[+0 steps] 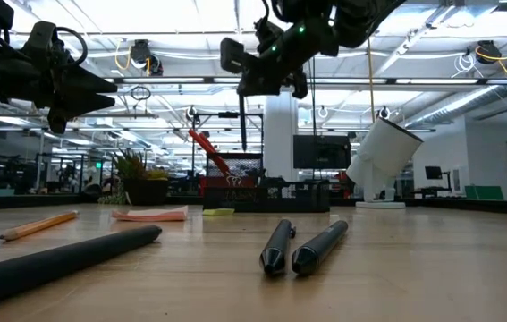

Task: Pick and place office supplies into organizer
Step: Put the right pen into the mesh organizer

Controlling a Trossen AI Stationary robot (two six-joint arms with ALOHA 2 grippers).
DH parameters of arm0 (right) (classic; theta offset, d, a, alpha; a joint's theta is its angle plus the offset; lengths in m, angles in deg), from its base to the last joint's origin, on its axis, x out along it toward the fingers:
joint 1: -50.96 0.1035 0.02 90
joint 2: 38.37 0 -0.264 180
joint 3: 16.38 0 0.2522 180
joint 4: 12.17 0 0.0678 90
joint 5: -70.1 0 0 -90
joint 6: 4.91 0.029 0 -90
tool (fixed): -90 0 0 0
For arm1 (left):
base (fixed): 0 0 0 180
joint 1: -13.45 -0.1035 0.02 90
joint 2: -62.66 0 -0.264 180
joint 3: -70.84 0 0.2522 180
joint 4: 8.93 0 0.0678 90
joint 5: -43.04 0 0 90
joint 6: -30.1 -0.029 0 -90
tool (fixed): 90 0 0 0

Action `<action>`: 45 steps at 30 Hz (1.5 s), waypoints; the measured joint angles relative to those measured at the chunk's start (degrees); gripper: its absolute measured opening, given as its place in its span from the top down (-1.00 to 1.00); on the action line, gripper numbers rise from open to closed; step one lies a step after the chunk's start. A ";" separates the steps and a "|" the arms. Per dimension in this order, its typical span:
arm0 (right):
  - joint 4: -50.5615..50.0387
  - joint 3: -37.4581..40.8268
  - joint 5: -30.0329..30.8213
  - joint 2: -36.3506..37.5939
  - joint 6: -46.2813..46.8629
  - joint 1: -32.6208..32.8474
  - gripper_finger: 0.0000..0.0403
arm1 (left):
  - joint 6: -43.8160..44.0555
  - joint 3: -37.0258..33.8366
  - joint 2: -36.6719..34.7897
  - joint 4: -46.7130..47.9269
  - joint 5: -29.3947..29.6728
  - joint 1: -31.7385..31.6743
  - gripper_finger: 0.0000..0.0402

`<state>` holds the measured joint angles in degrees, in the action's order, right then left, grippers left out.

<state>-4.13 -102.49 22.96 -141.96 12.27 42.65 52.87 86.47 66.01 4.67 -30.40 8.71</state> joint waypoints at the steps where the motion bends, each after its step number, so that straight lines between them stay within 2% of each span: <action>1: 0.73 0.00 -0.34 -0.51 -0.12 -0.41 0.75 | -0.02 0.02 0.02 0.00 0.00 0.00 0.27; 6: 0.39 0.03 -4.21 -1.47 0.05 -2.15 0.75 | -0.01 0.02 0.02 0.00 0.00 0.00 0.27; 16: -0.18 0.02 -4.30 -1.35 -2.34 -2.24 0.74 | -0.02 0.02 0.00 0.00 -0.01 -0.02 0.27; 22: -0.36 0.02 -5.79 -1.35 -4.82 -2.46 0.46 | -0.01 0.02 0.00 0.00 -0.01 0.00 0.27; 25: -1.74 0.02 -7.01 -1.35 -4.17 -2.81 0.29 | -0.02 0.02 0.00 0.00 -0.02 -0.02 0.27; 28: -1.41 0.53 -7.20 -1.35 -2.77 -2.94 0.19 | -0.02 0.02 0.01 0.00 -0.01 -0.01 0.27; 33: 2.56 3.62 -7.20 -1.35 -2.31 -2.93 0.24 | -0.01 0.02 0.01 0.00 -0.01 -0.01 0.27; 38: 4.91 6.14 -6.88 -1.35 6.02 -1.12 0.34 | -0.02 0.02 0.00 0.00 -0.02 0.00 0.27; 41: 4.94 6.81 -4.09 -1.35 13.80 1.64 0.36 | -0.01 0.01 0.01 0.00 -0.02 -0.02 0.27; 45: 2.96 7.17 6.77 -1.35 22.29 7.58 0.33 | -0.02 0.02 0.02 0.00 0.00 0.00 0.27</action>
<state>-1.17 -95.33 29.73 -143.31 34.56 50.23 52.85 86.49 66.03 4.67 -30.40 8.71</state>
